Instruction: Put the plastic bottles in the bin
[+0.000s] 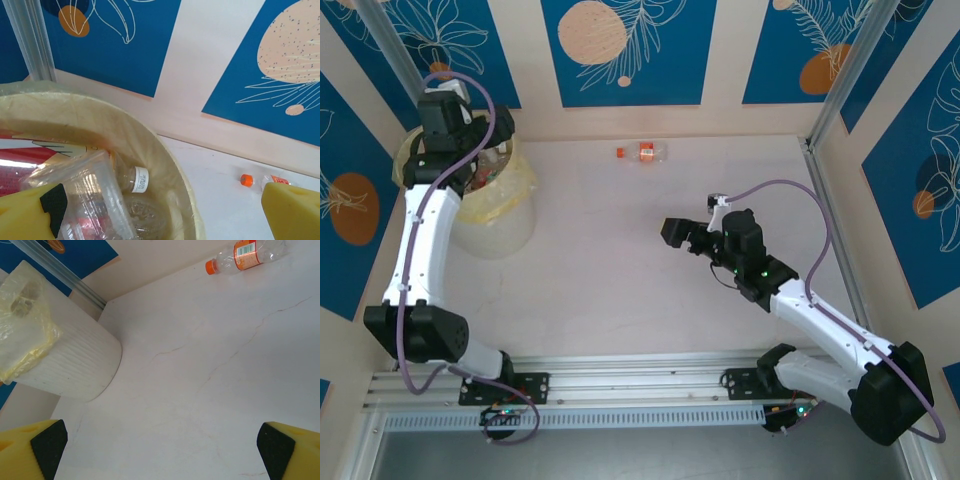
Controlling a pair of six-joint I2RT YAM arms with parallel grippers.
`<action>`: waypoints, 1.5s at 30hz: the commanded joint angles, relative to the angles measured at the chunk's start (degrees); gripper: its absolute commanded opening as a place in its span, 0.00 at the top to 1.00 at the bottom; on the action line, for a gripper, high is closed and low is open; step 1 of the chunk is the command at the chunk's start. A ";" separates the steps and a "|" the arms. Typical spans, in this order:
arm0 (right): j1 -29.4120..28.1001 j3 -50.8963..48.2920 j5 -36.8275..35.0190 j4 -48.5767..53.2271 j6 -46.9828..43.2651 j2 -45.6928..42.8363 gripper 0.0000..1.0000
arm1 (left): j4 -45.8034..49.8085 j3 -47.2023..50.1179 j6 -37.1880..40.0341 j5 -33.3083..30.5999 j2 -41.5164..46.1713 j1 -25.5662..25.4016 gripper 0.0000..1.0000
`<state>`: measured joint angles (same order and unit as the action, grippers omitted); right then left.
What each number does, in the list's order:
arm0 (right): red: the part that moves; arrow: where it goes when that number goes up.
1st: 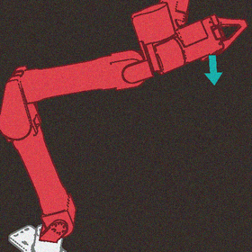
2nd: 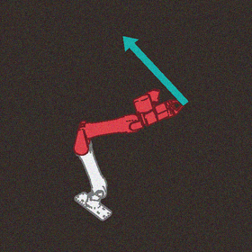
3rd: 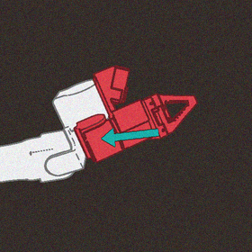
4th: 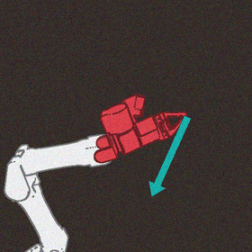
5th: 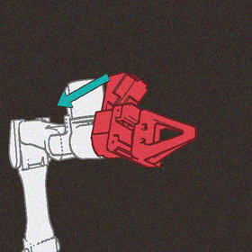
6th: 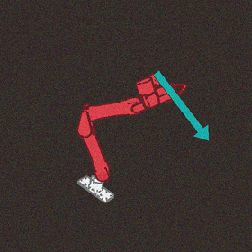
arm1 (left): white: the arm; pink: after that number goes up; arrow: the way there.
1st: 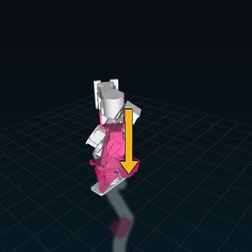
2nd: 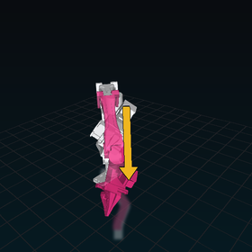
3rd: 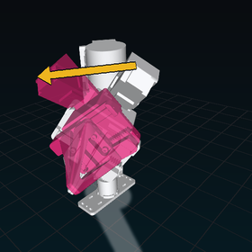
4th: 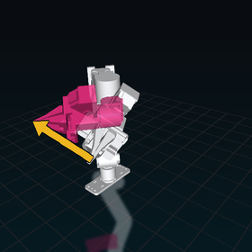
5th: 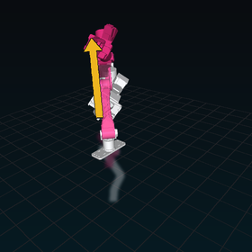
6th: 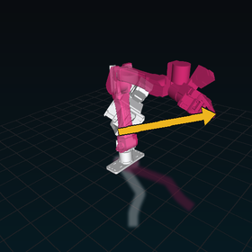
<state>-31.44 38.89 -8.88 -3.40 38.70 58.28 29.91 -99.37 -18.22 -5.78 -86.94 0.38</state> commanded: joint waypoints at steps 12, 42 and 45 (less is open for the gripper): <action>-0.33 -0.32 -3.51 1.87 -0.73 -2.75 0.00 | 1.17 6.51 -8.68 -3.62 -3.37 4.63 0.00; 4.09 3.83 -4.69 6.60 -0.64 3.06 0.01 | -23.92 18.40 -4.08 32.85 10.00 -8.61 0.00; 5.27 5.77 -3.68 7.43 -0.02 5.55 0.00 | -24.19 18.91 -1.50 34.57 9.45 -13.20 0.00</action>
<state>-26.96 41.56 -13.69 3.18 38.74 62.74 9.76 -80.99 -23.18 22.96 -77.67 -10.07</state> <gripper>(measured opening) 0.995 0.999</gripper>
